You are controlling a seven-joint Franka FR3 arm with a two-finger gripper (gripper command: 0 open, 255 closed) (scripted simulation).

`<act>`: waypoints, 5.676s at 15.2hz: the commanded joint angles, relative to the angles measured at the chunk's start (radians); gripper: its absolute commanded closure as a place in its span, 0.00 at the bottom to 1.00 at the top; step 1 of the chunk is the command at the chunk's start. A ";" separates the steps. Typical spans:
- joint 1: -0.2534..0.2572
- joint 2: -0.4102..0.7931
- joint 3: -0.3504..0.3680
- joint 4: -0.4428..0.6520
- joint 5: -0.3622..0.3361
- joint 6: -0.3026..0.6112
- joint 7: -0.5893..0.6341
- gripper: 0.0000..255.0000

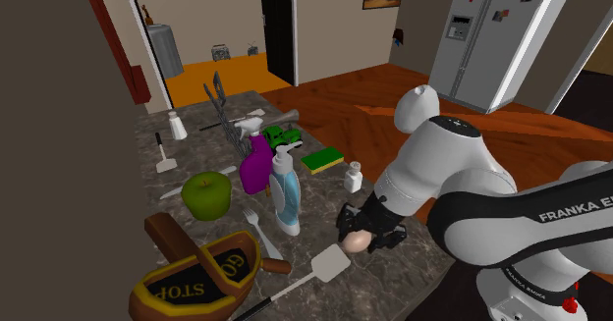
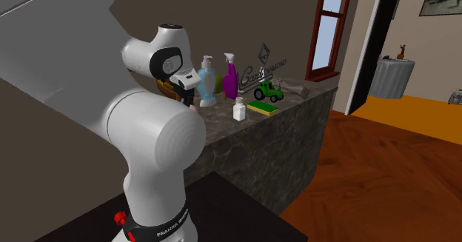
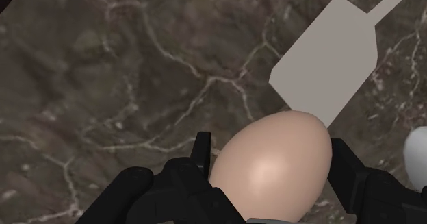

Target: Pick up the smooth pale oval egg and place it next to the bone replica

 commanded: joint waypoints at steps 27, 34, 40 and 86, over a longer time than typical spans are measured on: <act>-0.023 -0.301 -0.209 0.205 -0.205 -0.502 0.094 1.00; -0.135 -0.128 -0.232 0.309 -0.264 -0.446 0.014 1.00; -0.256 0.092 -0.229 0.451 -0.350 -0.382 -0.041 1.00; -0.347 0.977 -0.292 0.943 -0.920 -0.100 0.084 1.00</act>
